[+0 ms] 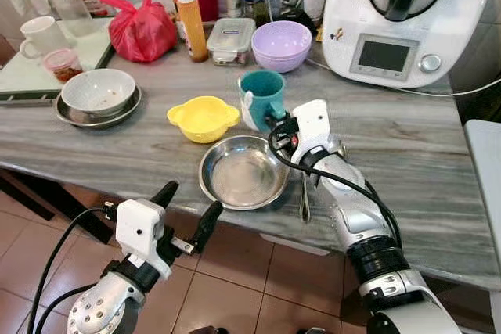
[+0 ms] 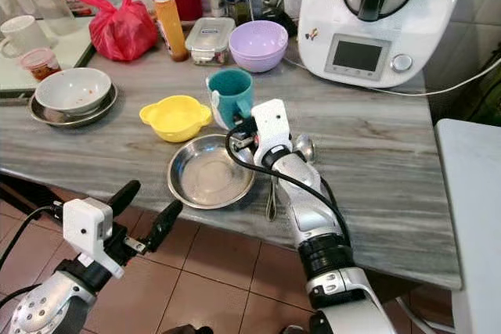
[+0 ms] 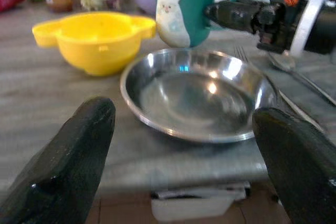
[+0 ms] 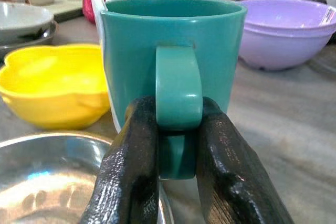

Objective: Setting the table

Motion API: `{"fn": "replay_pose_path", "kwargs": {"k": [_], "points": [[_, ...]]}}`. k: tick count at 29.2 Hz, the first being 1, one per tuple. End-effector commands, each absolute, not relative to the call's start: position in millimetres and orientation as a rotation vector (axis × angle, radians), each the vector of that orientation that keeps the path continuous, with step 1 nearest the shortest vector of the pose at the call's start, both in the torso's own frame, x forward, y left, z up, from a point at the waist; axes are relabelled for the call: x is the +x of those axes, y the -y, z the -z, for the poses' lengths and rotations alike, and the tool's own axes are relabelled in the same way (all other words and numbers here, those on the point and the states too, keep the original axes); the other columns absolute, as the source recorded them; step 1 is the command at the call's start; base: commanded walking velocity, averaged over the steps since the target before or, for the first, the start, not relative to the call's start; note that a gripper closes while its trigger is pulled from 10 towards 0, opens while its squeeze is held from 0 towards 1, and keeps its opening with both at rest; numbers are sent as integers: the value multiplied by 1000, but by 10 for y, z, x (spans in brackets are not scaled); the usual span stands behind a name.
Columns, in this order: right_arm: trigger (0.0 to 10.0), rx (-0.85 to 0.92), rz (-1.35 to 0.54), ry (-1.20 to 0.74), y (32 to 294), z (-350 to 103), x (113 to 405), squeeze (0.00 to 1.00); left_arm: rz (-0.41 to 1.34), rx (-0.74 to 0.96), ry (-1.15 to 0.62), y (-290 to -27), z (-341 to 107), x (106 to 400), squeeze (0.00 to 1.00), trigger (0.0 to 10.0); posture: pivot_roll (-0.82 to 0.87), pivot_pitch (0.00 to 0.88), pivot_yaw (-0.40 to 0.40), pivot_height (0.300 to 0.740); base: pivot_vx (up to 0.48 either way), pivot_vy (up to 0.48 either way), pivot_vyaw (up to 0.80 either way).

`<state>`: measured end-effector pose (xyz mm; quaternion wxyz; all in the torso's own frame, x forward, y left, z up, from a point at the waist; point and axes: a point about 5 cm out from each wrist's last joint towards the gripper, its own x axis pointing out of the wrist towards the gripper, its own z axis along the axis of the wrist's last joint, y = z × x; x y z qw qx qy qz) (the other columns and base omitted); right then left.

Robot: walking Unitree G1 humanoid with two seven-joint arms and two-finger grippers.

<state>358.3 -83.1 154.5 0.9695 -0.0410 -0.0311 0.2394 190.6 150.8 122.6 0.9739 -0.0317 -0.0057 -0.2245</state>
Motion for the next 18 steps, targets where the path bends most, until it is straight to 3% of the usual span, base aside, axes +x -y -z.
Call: {"fn": "replay_pose_path", "kwargs": {"k": [1,18], "points": [[10000,-85,-492,96,821,-1621,3619,0,461,-59,13,-1519,-1267,1875,0,10000,48,176,64,740,0,0,0],[10000,-110,-439,78,901,-1508,3685,0,503,-88,5,-1472,-1343,1869,0,10000,48,184,69,740,0,0,0]]}}
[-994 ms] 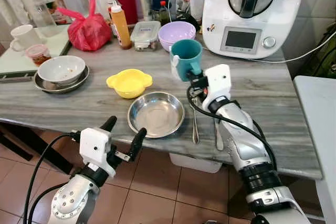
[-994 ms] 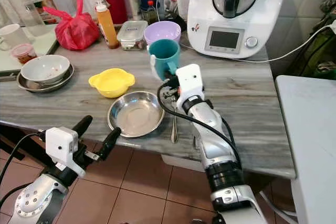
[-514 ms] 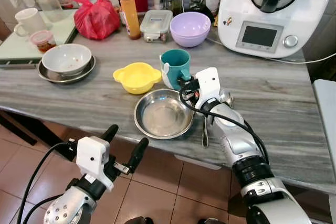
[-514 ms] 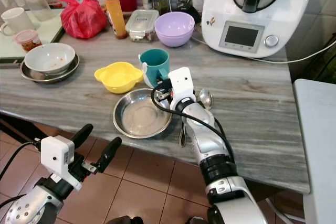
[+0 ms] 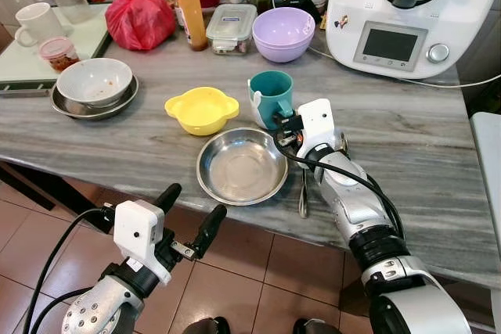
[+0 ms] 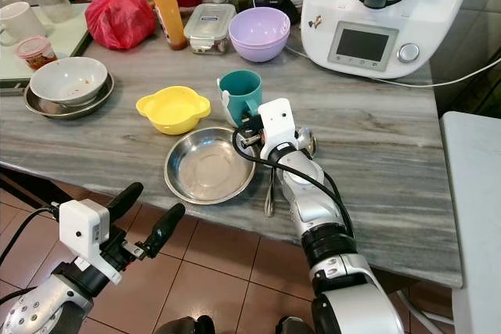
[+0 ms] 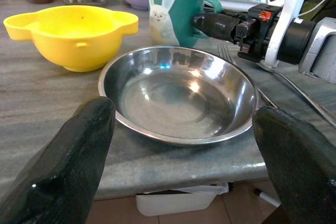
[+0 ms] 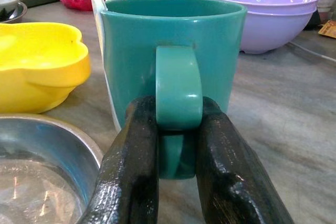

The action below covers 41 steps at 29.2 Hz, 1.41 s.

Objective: Setting the table

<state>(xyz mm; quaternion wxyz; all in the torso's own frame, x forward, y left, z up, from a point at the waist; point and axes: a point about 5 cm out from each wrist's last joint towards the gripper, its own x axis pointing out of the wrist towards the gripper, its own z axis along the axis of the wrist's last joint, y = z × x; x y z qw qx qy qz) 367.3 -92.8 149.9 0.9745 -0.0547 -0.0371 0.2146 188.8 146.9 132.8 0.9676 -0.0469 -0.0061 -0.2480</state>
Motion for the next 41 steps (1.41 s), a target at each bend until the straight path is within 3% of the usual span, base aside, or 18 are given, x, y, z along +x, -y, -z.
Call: {"fn": "replay_pose_path", "kwargs": {"k": [1,2,5,6,7,41], "points": [[10000,-110,-439,78,901,-1506,3685,0,504,-89,5,-1470,-1343,1869,0,10000,48,184,69,740,0,0,0],[10000,-109,-440,77,902,-1501,3685,59,503,-90,4,-1466,-1343,1870,0,10000,47,182,67,740,0,0,0],[10000,-107,-442,74,899,-1490,3684,71,502,-92,4,-1461,-1343,1872,0,10000,47,181,68,740,0,0,0],[10000,-105,-444,77,889,-1497,3685,871,499,-92,3,-1462,-1341,1876,0,10000,47,180,67,740,0,0,0],[10000,-105,-445,78,887,-1500,3685,1000,499,-91,4,-1462,-1340,1878,0,10000,47,179,65,740,0,0,0],[10000,-98,-403,196,956,-1764,3711,1000,499,-75,11,-1483,-1326,1958,0,10000,41,136,68,740,0,0,0]]}}
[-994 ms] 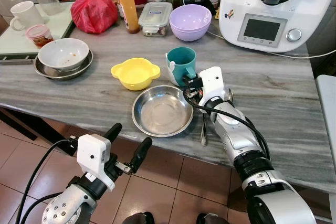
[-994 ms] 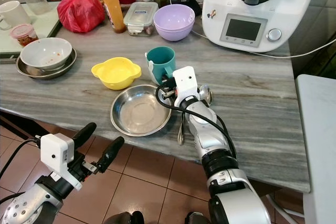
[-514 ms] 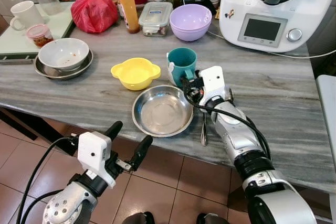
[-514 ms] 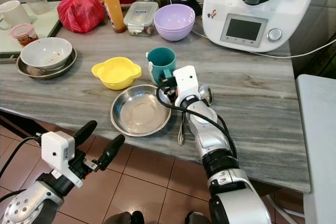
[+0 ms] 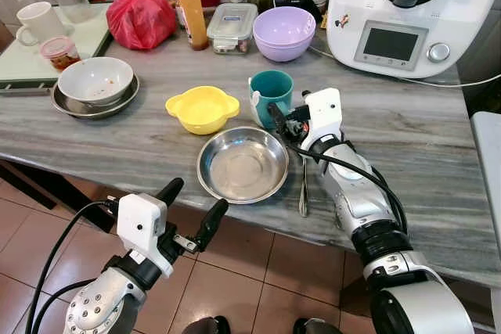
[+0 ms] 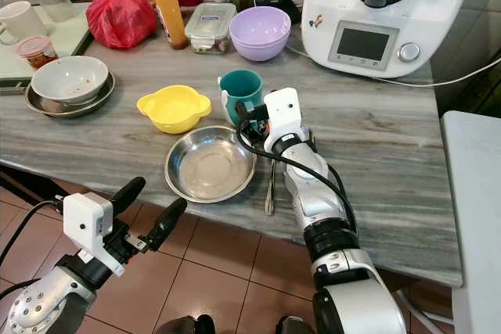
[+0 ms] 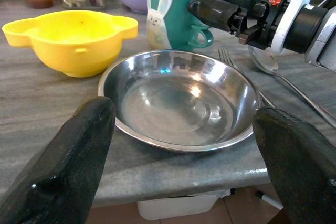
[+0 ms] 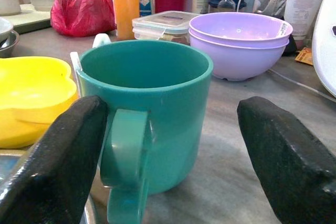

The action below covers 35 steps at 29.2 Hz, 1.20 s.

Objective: Setting the table

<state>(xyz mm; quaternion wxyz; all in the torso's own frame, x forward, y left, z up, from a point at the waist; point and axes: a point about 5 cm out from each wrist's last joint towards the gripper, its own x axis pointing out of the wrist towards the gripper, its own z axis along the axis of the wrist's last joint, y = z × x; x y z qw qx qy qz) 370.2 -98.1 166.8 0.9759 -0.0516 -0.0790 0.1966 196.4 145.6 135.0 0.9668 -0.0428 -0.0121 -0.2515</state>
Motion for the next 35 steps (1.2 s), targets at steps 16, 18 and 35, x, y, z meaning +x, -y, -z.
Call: {"fn": "replay_pose_path", "kwargs": {"k": [16,18,35], "points": [[10000,-98,-403,196,956,-1764,3711,1000,499,-75,11,-1483,-1326,1958,0,10000,41,136,68,740,0,0,0],[10000,-98,-403,196,956,-1764,3711,1000,499,-75,11,-1483,-1326,1958,0,10000,41,136,68,740,0,0,0],[10000,-118,-268,325,1194,-1993,3471,1000,459,-55,93,-1502,-1435,2137,0,10000,7,96,73,740,0,0,0]]}}
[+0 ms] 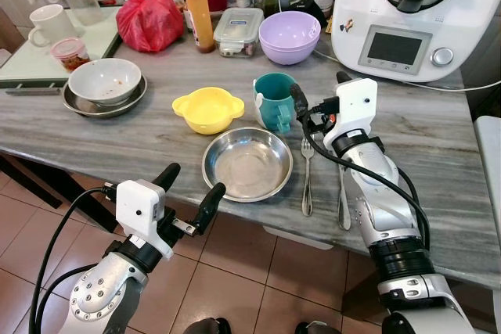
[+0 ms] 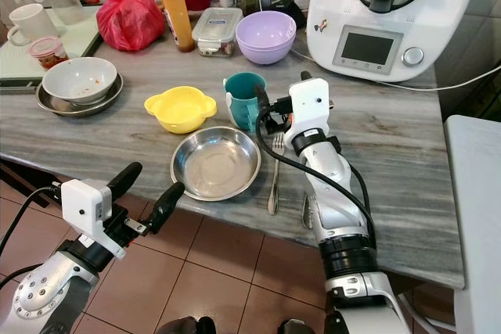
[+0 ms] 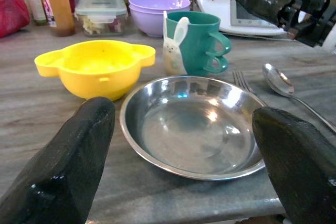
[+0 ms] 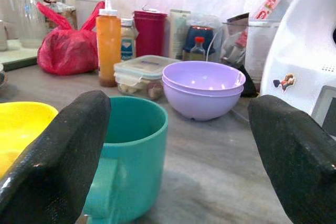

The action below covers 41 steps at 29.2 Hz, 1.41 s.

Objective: Setting the table

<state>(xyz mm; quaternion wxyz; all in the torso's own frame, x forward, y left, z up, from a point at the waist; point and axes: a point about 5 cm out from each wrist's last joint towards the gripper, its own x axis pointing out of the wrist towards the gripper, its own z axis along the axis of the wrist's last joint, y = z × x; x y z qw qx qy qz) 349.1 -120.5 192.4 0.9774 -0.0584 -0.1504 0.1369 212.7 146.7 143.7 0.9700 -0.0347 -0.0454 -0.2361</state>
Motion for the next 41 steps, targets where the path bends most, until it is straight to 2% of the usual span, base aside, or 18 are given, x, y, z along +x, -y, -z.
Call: {"fn": "replay_pose_path", "kwargs": {"k": [1,11,12,13,14,15,16,17,18,33,41], "points": [[10000,-119,-264,326,1194,-2013,3448,1000,431,-44,109,-1523,-1459,2165,0,10000,8,94,70,740,0,0,0],[10000,-187,-326,379,1039,-2108,3339,1000,188,15,194,-1651,-1616,2332,0,10000,18,74,49,740,0,0,0],[10000,-186,-329,381,1031,-2117,3336,941,168,20,198,-1660,-1619,2336,0,10000,18,74,49,740,0,0,0],[10000,-185,-331,383,1025,-2123,3335,941,154,24,201,-1666,-1621,2341,0,10000,17,70,47,740,0,0,0],[10000,-185,-337,385,1011,-2132,3333,573,132,25,206,-1676,-1624,2347,0,10000,17,70,47,740,0,0,0],[10000,-185,-340,385,1008,-2132,3334,384,126,24,207,-1677,-1623,2350,0,10000,17,65,41,740,0,0,0],[10000,-185,-342,385,1006,-2133,3334,267,123,23,208,-1677,-1624,2352,0,10000,17,65,41,740,0,0,0],[10000,-185,-346,385,999,-2135,3334,67,105,26,210,-1685,-1627,2364,0,10000,17,62,39,740,0,0,0],[10000,-186,-347,385,995,-2135,3333,0,96,26,210,-1690,-1627,2371,0,10000,17,59,38,740,0,0,0],[10000,-191,-369,389,936,-2129,3296,0,59,34,201,-1690,-1595,2398,0,10000,16,56,43,740,0,0,0],[10000,-187,-375,385,932,-2120,3282,0,-38,51,176,-1787,-1550,2414,0,10000,15,61,42,740,0,0,0]]}}
